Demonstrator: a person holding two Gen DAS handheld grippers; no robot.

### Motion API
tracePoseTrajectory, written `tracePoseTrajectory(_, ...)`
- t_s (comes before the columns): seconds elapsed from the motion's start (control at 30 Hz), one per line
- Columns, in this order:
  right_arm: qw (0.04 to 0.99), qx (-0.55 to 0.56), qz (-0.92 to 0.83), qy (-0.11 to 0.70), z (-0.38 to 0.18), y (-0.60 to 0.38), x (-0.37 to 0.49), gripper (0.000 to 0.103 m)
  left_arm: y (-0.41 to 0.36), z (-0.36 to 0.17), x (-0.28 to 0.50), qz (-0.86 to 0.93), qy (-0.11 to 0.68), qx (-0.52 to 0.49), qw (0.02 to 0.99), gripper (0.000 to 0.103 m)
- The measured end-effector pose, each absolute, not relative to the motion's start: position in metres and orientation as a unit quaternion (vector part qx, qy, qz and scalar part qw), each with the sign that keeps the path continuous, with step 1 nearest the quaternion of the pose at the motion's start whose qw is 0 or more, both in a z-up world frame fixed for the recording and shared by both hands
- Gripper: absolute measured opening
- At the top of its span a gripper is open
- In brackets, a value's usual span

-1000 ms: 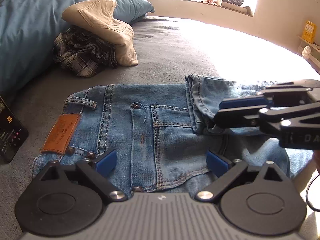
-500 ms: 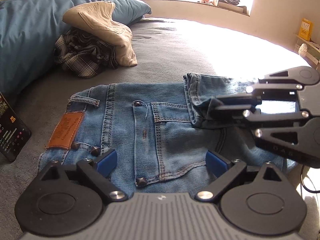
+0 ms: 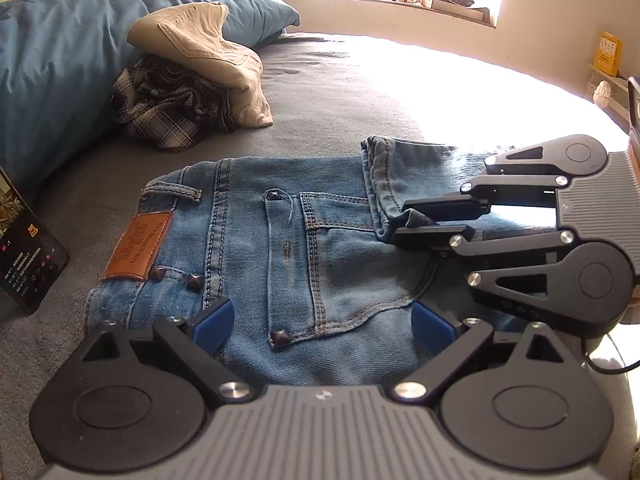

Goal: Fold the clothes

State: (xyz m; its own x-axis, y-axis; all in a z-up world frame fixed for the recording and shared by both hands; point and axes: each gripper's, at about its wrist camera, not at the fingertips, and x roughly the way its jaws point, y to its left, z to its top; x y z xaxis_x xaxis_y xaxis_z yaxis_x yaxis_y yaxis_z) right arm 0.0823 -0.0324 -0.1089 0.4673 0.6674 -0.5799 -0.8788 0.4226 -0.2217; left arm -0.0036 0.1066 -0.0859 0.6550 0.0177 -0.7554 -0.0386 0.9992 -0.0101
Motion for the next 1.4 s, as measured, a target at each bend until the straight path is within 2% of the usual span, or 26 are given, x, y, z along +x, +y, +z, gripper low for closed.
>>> tracePoseTrajectory(0.13,0.808,-0.301,0.465,0.2,-0.112,-0.031,0.075,0.026,0.106,-0.086,-0.004,0.016,0.415,-0.013,0.91,0.096)
tracePoseTrajectory(0.47,0.8,-0.357,0.435,0.207,-0.122,-0.016,0.076,0.029,0.105,-0.085,-0.007,0.016,0.415,-0.013,0.91,0.096)
tracePoseTrajectory(0.5,0.8,-0.358,0.435,0.206,-0.122,-0.015,0.077,0.029,0.105,-0.084,-0.007,0.017,0.414,-0.013,0.91,0.096)
tracePoseTrajectory(0.57,0.813,-0.325,0.433,0.213,-0.113,-0.021,0.082,0.015,0.105,-0.081,-0.009,0.017,0.412,-0.014,0.911,0.096)
tracePoseTrajectory(0.63,0.826,-0.29,0.431,0.219,-0.104,-0.027,0.087,0.009,0.106,-0.077,-0.014,0.025,0.405,-0.015,0.914,0.096)
tracePoseTrajectory(1.0,0.853,-0.076,0.447,0.259,-0.049,-0.045,0.124,0.008,0.157,-0.063,-0.028,0.139,0.37,-0.041,0.918,0.096)
tracePoseTrajectory(1.2,0.831,-0.072,0.507,0.218,-0.034,-0.001,0.114,0.008,0.193,-0.074,-0.034,0.196,0.376,-0.087,0.902,0.096)
tracePoseTrajectory(1.4,0.812,-0.089,0.537,0.213,-0.042,0.041,0.097,0.008,0.212,-0.078,-0.047,0.212,0.377,-0.128,0.893,0.096)
